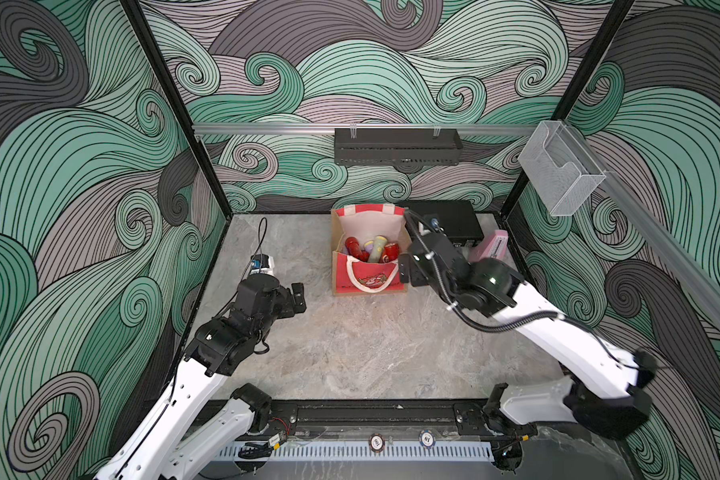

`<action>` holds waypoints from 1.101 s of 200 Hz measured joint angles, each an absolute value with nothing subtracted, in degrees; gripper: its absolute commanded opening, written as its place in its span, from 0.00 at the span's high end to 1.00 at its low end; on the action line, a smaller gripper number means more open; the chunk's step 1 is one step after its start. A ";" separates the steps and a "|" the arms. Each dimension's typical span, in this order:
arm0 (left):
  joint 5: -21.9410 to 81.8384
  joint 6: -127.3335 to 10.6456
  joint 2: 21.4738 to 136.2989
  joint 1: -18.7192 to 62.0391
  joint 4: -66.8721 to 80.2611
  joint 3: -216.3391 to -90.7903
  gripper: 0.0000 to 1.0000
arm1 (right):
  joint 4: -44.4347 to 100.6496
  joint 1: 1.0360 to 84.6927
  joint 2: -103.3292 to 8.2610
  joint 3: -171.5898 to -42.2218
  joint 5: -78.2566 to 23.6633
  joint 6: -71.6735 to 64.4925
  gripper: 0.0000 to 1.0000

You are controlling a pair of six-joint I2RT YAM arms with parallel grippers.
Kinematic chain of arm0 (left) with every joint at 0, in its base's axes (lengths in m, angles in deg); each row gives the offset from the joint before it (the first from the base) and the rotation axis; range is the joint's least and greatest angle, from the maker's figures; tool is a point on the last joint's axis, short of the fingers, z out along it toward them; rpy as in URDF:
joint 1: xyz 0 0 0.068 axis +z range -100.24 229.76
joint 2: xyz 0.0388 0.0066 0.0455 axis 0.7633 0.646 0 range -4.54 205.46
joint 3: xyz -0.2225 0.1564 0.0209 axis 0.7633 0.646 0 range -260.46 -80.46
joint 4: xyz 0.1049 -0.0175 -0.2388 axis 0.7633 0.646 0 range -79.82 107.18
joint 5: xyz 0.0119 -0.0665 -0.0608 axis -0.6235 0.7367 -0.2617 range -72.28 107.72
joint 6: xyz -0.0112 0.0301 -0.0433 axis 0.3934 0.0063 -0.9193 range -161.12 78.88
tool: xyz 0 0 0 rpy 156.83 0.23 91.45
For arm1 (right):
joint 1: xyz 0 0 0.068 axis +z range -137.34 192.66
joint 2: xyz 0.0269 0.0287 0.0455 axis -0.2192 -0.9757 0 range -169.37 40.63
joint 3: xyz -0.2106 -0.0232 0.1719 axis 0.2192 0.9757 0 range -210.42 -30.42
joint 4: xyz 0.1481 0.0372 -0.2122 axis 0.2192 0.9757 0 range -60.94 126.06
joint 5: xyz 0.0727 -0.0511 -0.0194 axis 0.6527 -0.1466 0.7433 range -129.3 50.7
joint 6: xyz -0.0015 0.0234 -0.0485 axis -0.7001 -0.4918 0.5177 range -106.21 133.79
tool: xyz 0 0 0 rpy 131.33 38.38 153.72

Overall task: Put the flashlights into the tote bags
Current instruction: Reset both arms

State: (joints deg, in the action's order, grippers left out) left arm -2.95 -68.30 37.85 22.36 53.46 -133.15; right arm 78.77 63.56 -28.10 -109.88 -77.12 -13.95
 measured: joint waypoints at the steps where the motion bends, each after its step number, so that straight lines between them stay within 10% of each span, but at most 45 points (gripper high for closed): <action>1: -3.32 -68.28 37.83 22.36 53.46 -133.08 0.01 | 78.51 63.45 -27.55 -109.33 -77.25 -13.84 0.01; 63: -20.78 -59.25 39.47 22.38 45.07 -126.13 0.02 | 59.10 47.45 0.99 -78.53 -82.76 -2.68 0.00; 220: -18.95 -47.82 68.19 40.87 -8.46 -104.51 0.01 | 11.08 18.86 -20.89 -51.82 -59.81 12.10 0.00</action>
State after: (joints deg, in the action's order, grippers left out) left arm -18.95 -47.82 68.19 40.87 -8.46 -104.51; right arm 11.08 18.86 -20.89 -51.82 -59.81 12.10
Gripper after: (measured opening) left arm 0.986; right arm 0.996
